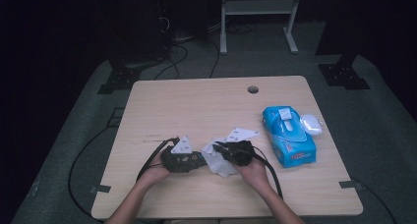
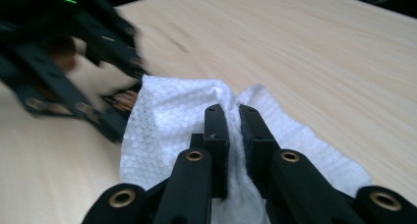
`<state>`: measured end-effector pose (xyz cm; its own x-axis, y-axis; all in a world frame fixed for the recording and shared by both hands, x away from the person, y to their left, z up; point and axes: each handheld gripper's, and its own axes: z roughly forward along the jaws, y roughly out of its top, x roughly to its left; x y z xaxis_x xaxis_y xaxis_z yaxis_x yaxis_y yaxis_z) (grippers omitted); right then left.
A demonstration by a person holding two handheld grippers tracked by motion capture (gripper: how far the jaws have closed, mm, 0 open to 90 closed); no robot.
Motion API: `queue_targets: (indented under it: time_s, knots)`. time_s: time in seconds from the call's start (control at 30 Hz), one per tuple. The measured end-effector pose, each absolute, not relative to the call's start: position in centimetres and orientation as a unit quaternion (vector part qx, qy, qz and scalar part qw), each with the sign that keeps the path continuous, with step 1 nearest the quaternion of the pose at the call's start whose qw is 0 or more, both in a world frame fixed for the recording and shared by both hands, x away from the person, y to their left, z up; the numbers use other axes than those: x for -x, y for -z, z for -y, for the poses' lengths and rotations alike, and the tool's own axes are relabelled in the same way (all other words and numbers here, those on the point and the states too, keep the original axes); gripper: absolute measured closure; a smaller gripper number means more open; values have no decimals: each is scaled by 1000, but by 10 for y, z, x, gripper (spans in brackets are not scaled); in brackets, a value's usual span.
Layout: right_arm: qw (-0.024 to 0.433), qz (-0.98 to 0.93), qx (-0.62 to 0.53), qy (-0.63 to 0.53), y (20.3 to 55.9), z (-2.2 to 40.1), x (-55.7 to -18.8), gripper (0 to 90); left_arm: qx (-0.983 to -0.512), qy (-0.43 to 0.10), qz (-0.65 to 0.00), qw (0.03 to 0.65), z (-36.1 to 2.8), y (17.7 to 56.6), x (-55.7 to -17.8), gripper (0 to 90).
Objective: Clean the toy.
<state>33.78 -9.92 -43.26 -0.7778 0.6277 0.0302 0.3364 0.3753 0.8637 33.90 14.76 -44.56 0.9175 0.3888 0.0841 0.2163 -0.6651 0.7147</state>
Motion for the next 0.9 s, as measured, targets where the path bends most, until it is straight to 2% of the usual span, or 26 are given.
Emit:
queue_targets:
  time_s: [0.23, 0.47, 0.7, 0.9]
  knots:
    - [151, -804, -332, -470, 438, 128, -342, 828, -908, -110, -169, 367, -144, 444, -342, 638]
    - [132, -797, -337, -483, 441, 129, -342, 828, -910, -112, -166, 363, -129, 436, -349, 590]
    - [125, -789, -348, -491, 443, 137, -342, 828, -915, -115, -168, 348, -122, 435, -354, 591]
    - [122, -796, -323, -497, 435, 118, -339, 828, -918, -113, -168, 341, -121, 439, -355, 577]
